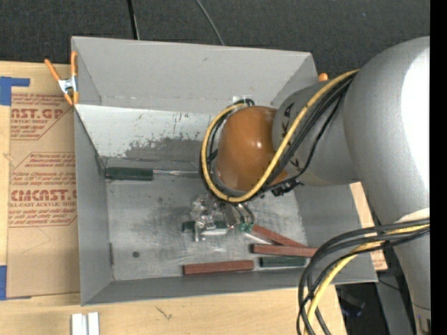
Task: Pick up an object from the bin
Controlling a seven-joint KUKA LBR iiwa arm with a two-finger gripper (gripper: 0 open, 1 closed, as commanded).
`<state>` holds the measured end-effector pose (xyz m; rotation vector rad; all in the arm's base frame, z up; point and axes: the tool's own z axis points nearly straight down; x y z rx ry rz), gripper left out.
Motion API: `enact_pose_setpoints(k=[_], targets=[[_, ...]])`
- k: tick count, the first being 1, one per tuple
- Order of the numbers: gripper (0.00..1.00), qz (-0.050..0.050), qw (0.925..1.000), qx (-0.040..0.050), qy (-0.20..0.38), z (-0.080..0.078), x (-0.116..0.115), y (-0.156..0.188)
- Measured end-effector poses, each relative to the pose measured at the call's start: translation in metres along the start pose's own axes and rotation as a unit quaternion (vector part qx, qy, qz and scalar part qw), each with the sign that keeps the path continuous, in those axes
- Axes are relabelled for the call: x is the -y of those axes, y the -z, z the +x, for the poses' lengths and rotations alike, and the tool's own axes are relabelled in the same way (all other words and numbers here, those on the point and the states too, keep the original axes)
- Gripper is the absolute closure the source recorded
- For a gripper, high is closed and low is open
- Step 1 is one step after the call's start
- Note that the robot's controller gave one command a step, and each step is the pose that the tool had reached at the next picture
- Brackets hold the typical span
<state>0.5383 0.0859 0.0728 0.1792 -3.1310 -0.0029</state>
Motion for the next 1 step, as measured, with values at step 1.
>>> enact_pose_setpoints(k=[1], targets=[[1.00, 0.001, 0.9999, 0.0068, 0.008, -0.0237, 0.0152, 0.1797]])
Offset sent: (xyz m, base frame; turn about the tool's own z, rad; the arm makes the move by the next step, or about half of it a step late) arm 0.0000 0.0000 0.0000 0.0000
